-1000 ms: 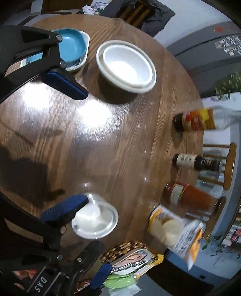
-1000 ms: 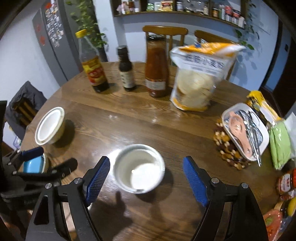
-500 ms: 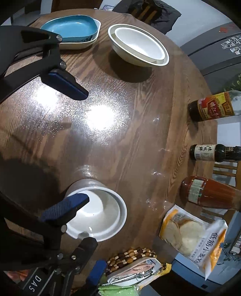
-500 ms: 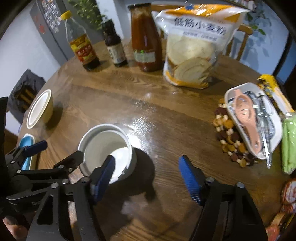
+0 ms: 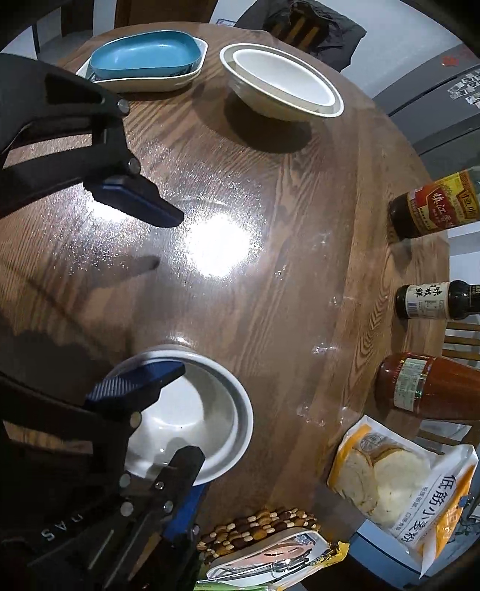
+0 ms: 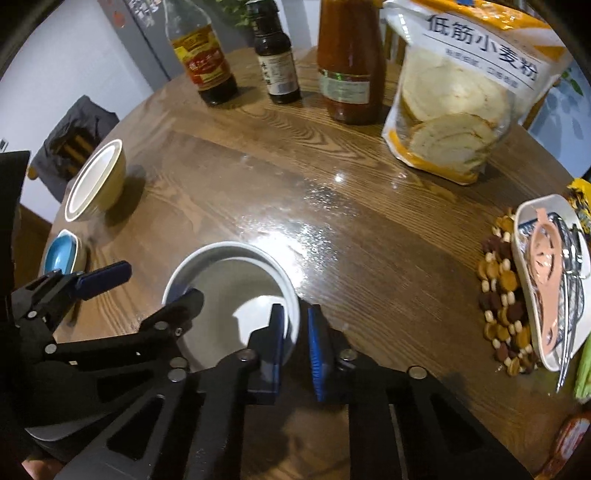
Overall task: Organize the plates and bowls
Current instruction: 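Carry the white cup over the stack and lower it into the small bowl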
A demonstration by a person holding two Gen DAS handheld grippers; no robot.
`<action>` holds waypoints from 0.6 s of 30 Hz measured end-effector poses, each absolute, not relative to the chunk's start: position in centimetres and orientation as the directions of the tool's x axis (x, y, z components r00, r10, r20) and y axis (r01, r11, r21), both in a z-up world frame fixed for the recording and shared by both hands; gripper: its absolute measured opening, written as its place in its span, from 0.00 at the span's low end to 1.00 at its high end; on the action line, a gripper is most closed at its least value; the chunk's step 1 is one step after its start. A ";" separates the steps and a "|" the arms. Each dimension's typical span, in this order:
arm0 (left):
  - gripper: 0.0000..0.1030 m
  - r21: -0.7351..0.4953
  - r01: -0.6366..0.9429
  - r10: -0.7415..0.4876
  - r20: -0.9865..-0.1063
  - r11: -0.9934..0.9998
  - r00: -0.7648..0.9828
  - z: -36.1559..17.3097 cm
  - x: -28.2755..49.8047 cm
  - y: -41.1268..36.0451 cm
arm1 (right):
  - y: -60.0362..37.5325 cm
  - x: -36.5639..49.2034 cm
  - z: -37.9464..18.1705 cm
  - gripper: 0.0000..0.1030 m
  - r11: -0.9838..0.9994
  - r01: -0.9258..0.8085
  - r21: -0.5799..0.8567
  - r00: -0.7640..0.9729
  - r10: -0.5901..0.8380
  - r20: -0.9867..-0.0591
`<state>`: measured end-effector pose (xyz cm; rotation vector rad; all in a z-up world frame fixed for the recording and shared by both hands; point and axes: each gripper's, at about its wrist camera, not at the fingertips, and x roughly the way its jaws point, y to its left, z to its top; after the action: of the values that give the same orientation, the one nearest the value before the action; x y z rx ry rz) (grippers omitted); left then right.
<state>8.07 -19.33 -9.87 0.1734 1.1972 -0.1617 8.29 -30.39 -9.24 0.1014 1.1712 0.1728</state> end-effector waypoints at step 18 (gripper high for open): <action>0.21 -0.077 0.247 -0.149 -0.946 0.966 0.287 -11.0 8.8 -20.6 | -31.1 8.4 -10.0 0.11 0.966 -0.047 0.252 0.388 0.251 -0.887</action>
<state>8.76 -20.65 -10.96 0.0901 1.2525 -0.2655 8.43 -31.08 -10.01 0.1980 1.1587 0.1908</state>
